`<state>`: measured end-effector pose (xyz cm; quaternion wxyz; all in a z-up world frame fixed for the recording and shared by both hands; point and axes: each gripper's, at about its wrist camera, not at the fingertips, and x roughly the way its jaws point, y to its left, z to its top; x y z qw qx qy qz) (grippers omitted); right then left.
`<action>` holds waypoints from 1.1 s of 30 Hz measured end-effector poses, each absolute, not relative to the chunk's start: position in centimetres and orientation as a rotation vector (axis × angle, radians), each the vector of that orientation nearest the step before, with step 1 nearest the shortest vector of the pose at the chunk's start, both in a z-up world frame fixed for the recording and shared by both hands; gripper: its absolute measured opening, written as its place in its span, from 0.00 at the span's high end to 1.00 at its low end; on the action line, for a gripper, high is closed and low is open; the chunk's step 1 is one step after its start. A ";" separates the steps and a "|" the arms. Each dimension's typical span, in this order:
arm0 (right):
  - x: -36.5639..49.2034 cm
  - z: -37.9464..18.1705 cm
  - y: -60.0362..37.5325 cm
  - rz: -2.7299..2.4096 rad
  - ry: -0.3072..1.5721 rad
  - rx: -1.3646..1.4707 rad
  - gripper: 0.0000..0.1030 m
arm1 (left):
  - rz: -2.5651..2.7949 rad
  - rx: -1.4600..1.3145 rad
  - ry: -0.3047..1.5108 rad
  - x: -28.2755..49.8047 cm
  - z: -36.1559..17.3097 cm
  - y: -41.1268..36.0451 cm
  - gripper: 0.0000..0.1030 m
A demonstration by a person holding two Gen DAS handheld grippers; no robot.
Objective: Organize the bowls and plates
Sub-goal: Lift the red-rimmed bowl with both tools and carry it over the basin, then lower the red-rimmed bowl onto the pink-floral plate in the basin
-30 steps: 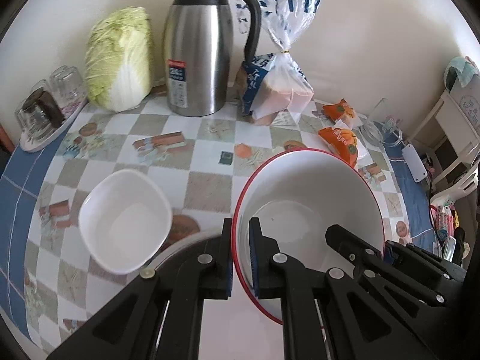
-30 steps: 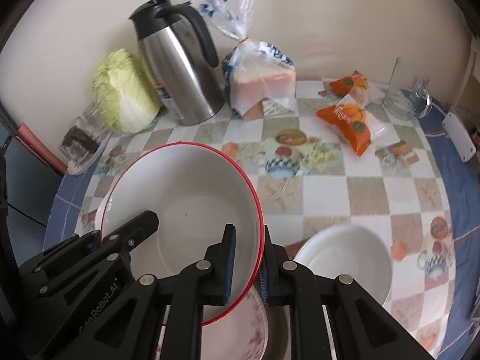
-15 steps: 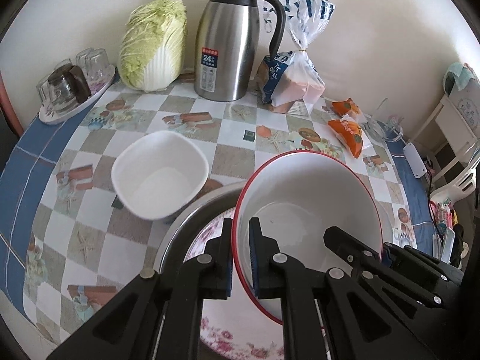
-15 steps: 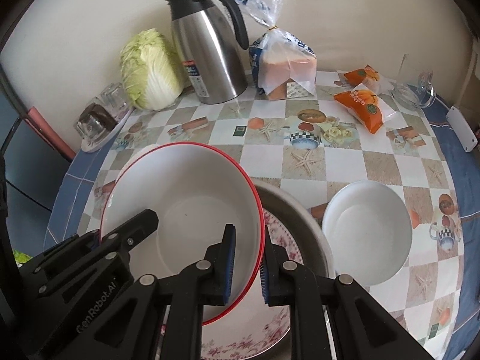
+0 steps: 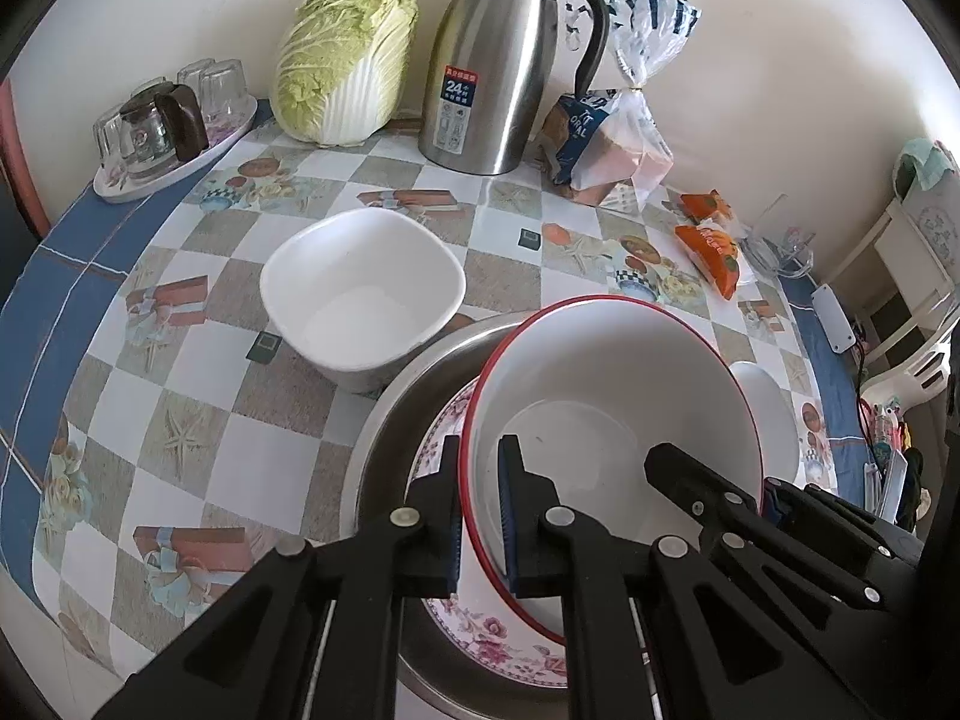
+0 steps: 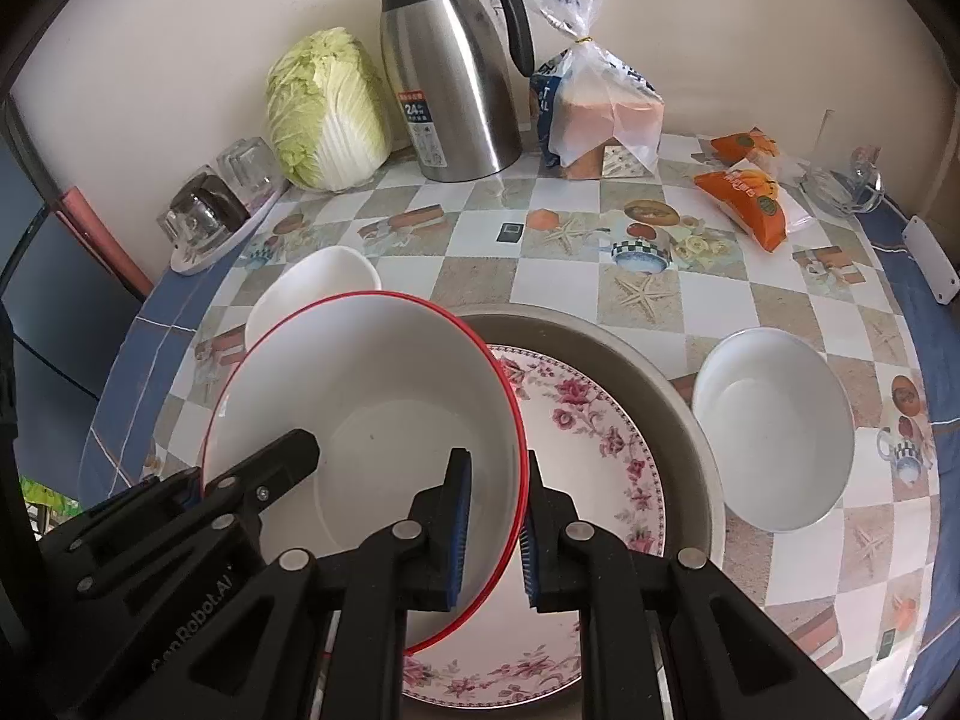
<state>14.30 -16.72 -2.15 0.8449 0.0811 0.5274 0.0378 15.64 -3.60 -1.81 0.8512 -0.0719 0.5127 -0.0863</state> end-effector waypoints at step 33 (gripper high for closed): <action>14.1 -4.3 -17.7 0.083 1.186 0.197 0.84 | -0.198 -0.094 1.138 15.6 -3.5 -5.0 0.91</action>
